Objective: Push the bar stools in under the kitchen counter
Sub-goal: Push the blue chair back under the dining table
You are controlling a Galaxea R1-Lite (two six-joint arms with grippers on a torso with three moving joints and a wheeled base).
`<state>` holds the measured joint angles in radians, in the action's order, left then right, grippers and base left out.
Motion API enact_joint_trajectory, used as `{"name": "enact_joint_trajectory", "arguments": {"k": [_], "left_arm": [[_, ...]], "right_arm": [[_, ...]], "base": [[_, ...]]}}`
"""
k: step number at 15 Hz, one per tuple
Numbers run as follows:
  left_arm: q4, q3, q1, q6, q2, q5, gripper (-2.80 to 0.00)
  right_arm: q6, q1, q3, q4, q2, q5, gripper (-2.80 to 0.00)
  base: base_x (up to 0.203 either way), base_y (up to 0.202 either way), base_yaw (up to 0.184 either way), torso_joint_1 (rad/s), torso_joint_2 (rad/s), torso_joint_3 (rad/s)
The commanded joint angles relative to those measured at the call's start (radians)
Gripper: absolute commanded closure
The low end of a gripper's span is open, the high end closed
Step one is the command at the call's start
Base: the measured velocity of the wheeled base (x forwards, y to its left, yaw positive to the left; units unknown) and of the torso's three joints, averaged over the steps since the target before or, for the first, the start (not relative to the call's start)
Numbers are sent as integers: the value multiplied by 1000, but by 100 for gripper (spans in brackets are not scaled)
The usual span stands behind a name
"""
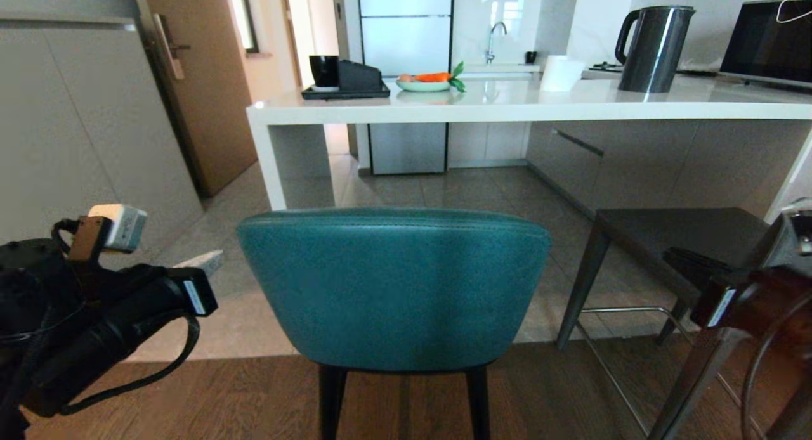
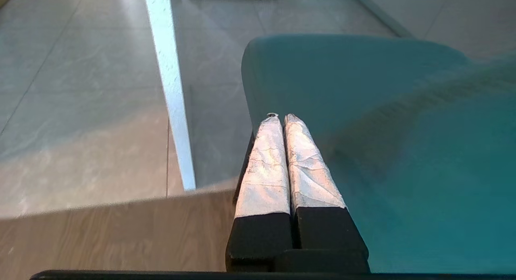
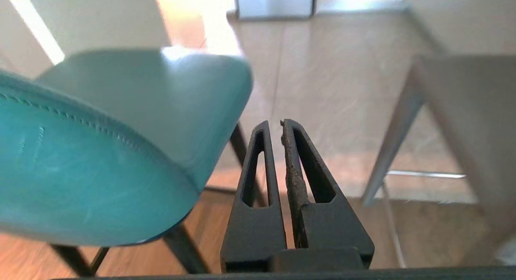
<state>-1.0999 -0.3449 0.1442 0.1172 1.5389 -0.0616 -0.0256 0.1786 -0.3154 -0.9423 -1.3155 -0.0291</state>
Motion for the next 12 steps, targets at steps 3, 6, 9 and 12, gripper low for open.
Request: {"name": "enact_joint_trajectory", "arguments": {"k": [3, 6, 9, 12], "left_arm": [[-192, -7, -51, 0, 239, -50, 0], [-252, -52, -50, 1, 309, -78, 0], [-253, -101, -51, 1, 337, -79, 0], [-256, -118, -54, 0, 388, -81, 0]], "right_arm": [[-27, 105, -52, -12, -135, 39, 0], [-28, 119, -88, -90, -236, 58, 0], [-26, 145, -116, -167, -338, 79, 0], [-28, 192, -162, -195, -405, 122, 0]], "base": [[0, 0, 0, 0, 0, 0], [0, 0, 0, 0, 0, 0], [0, 0, 0, 0, 0, 0], [0, 0, 0, 0, 0, 0]]}}
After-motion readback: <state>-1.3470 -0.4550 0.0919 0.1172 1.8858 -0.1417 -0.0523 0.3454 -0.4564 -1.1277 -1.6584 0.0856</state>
